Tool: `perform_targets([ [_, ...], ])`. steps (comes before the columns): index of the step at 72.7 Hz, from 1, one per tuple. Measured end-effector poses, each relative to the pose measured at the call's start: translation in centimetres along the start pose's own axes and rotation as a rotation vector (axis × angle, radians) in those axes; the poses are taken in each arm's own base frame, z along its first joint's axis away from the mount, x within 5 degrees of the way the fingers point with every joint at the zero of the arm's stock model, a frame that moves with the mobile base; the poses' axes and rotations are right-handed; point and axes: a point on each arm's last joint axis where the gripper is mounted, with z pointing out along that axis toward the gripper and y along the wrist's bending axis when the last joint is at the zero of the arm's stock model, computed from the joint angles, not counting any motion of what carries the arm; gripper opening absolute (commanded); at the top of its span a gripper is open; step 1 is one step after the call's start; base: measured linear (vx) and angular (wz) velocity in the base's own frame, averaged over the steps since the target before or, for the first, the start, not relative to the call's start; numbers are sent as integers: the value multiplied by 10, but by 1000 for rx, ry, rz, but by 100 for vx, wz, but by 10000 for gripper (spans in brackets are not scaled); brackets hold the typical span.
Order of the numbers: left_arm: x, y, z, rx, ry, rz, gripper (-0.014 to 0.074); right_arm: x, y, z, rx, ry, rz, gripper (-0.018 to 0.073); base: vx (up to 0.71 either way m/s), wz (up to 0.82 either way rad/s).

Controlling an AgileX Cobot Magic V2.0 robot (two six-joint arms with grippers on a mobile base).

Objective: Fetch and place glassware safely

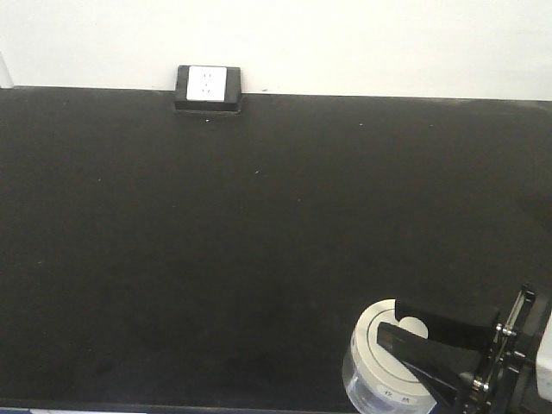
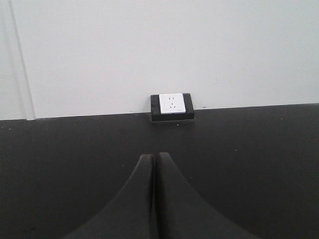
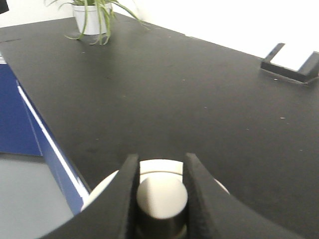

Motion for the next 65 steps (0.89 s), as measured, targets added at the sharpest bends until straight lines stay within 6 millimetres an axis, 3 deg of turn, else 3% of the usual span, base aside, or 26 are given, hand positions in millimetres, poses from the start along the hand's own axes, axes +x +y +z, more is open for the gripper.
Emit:
perform_targets([
  [65, 2, 0, 2, -1, 27, 0, -7, 4, -3, 4, 17, 36, -9, -1, 3, -2],
])
